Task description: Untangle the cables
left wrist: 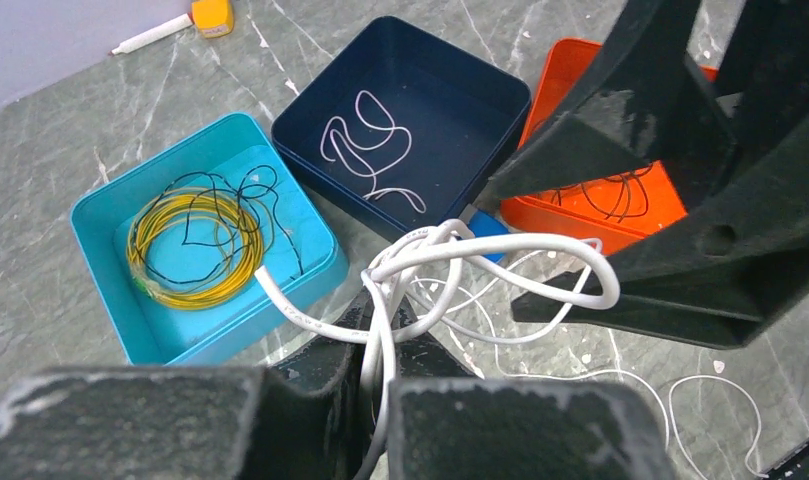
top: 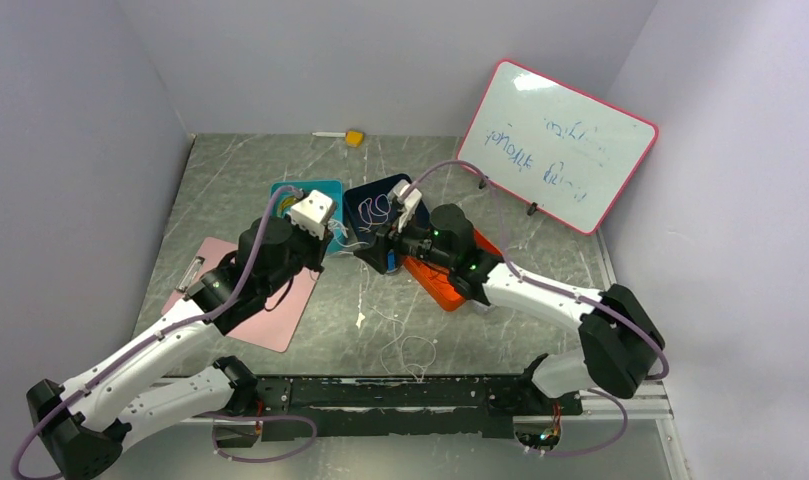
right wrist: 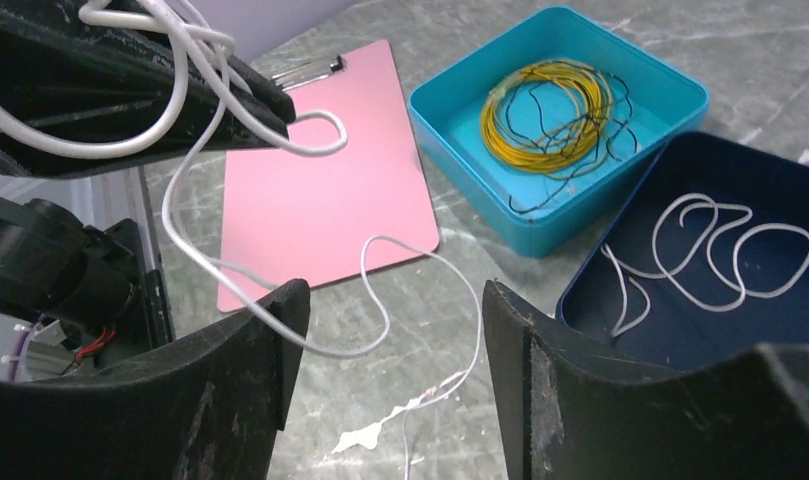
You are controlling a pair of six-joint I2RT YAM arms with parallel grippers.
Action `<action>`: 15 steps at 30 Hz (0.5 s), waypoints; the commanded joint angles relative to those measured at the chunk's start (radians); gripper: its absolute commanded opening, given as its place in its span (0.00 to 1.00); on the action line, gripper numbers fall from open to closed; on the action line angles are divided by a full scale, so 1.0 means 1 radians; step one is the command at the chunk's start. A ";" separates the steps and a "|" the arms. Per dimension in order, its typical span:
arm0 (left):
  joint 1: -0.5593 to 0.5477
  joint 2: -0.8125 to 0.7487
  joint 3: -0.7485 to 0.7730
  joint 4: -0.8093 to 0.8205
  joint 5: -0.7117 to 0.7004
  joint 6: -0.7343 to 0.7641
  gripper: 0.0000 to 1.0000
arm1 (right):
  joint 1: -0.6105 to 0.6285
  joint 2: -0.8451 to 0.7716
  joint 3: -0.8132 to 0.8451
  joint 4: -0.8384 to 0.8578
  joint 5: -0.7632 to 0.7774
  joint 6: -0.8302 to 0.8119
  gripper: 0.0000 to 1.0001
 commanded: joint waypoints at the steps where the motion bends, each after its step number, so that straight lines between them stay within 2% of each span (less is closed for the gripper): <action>1: 0.005 -0.027 0.022 0.026 0.032 -0.014 0.07 | 0.001 0.041 0.045 0.126 -0.029 -0.033 0.65; 4: 0.007 -0.035 0.011 0.028 0.039 -0.027 0.07 | -0.001 0.056 0.055 0.139 -0.013 -0.022 0.54; 6: 0.005 -0.041 0.001 0.033 0.046 -0.039 0.07 | 0.000 0.069 0.069 0.125 -0.019 -0.022 0.40; 10: 0.006 -0.051 -0.016 0.047 0.046 -0.064 0.07 | -0.006 0.063 0.078 0.062 0.041 -0.005 0.05; 11: 0.005 -0.051 -0.019 0.047 0.046 -0.071 0.07 | -0.010 0.050 0.076 0.045 0.055 0.000 0.00; 14: 0.005 -0.042 -0.035 0.050 0.049 -0.095 0.11 | -0.013 -0.001 0.067 -0.030 0.138 0.024 0.00; 15: 0.005 -0.038 -0.040 0.050 0.037 -0.108 0.18 | -0.014 -0.017 0.071 -0.066 0.164 0.033 0.00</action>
